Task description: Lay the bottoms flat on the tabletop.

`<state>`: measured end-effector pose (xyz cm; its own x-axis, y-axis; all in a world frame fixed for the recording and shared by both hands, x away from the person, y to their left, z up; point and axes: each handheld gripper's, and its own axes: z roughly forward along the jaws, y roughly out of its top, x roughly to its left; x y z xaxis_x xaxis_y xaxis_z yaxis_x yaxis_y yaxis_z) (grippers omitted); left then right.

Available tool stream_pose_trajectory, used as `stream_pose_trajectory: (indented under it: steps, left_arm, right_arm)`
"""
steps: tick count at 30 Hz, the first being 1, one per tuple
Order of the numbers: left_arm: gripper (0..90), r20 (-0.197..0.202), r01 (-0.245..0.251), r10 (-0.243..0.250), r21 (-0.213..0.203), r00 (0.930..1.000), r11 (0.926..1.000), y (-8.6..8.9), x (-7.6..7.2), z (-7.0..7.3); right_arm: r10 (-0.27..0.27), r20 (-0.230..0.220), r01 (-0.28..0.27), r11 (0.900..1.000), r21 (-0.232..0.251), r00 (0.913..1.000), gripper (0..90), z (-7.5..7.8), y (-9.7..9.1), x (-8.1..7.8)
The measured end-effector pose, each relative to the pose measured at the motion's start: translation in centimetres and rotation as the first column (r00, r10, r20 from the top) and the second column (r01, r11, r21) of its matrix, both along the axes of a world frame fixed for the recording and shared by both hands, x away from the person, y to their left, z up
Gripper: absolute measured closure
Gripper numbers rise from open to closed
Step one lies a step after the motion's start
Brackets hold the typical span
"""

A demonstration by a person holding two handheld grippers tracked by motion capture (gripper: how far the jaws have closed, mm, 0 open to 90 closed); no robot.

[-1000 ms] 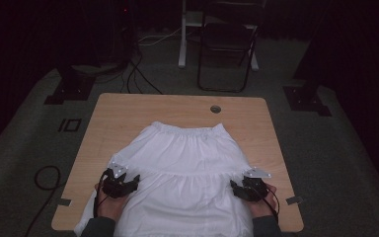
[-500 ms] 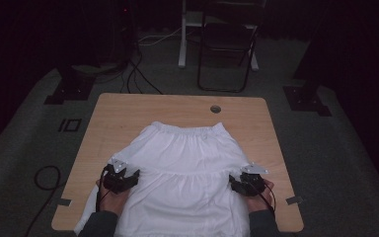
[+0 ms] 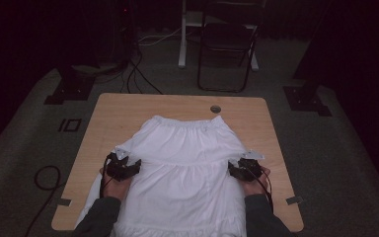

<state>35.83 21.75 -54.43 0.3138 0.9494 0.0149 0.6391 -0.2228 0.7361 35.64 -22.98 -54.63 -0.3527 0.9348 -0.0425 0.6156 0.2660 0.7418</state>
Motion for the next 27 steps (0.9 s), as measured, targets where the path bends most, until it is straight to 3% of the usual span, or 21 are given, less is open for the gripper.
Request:
stream_pose_trajectory:
  steps: [3,4,8,16,22,27]
  left_arm:
    - [40.2,0.001,0.001,-0.001,-0.002,1.0,1.0,0.1,1.2,0.0]
    - [40.2,-0.002,-0.002,0.002,0.001,1.0,1.0,0.1,2.4,0.0]
    - [40.1,-0.002,-0.015,0.015,-0.001,0.9999,0.9999,0.0,4.8,0.1]
    - [39.4,-0.009,-0.052,0.052,0.001,0.9986,0.9986,-0.8,8.7,0.1]
    - [38.8,-0.07,-0.085,0.086,0.018,0.9939,0.9963,-1.5,10.0,0.7]
    - [38.5,-0.087,-0.066,0.068,0.024,0.9939,0.9975,-1.7,9.4,0.9]
  right_arm:
    - [-0.004,-0.002,0.004,1.0,0.001,1.0,37.5,0.0,0.1,2.0]
    - [-0.005,-0.002,0.005,1.0,0.001,1.0,37.5,0.0,0.2,2.7]
    - [-0.014,-0.001,0.014,0.9999,0.002,0.9999,37.5,0.0,0.4,5.4]
    - [-0.068,-0.003,0.068,0.9977,0.004,0.9977,37.5,0.1,0.5,10.1]
    - [-0.131,-0.039,0.131,0.9914,-0.008,0.9906,37.5,0.5,0.5,12.3]
    - [-0.135,-0.05,0.134,0.9909,-0.012,0.9896,37.3,0.6,0.5,12.4]
